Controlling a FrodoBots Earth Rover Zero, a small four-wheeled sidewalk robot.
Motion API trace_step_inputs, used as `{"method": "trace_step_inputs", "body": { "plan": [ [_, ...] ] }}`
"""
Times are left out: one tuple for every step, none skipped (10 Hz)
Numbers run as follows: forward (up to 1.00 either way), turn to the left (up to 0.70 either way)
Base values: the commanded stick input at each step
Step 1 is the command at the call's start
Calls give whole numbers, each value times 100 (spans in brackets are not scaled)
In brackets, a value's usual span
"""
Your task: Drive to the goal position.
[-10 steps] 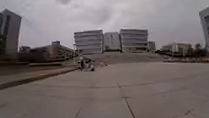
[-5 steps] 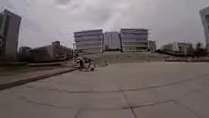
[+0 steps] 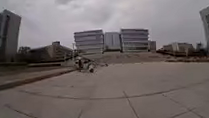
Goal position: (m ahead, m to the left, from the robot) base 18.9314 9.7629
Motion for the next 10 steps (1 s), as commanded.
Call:
{"method": "trace_step_inputs", "body": {
  "plan": [
    [70, -1],
    [70, -1],
    [70, -1],
    [70, -1],
    [70, -1],
    [70, -1],
    [70, -1],
    [70, -1],
    [70, -1],
    [70, -1]
  ]
}}
